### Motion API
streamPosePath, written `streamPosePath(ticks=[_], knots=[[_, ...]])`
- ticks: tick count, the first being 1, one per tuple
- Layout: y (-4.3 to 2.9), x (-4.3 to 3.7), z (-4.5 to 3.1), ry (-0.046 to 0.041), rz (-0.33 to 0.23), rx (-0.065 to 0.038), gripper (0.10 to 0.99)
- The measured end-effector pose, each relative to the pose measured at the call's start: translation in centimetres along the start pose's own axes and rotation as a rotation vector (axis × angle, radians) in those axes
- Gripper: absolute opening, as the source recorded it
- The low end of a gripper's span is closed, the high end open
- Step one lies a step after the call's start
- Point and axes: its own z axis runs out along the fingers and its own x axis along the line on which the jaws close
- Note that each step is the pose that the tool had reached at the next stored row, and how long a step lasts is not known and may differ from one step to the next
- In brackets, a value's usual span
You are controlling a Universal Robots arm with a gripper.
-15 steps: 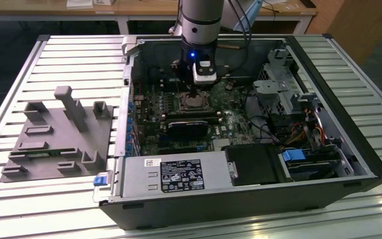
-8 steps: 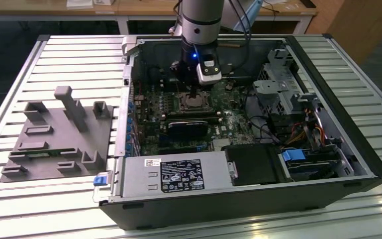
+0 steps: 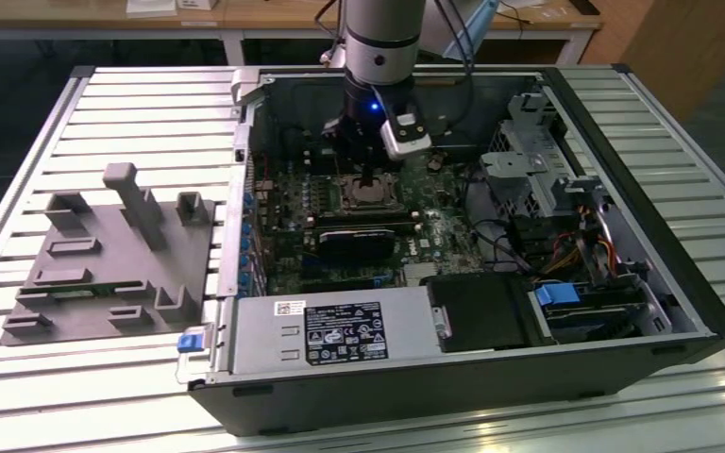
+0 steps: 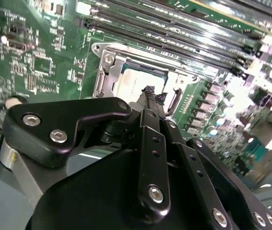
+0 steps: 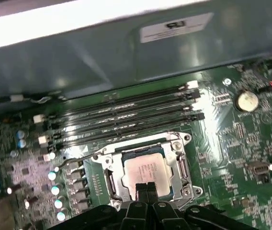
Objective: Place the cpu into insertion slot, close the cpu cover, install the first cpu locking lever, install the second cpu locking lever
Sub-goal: 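Close the cpu cover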
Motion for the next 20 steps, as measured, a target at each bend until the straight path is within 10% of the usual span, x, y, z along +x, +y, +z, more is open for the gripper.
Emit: streamPosePath(ticks=[8,20], knots=[[0.00,0.00,0.09,0.0012,-0.137,0.001,0.102],[-0.10,0.40,0.10,-0.0172,-0.141,-0.004,0.102]])
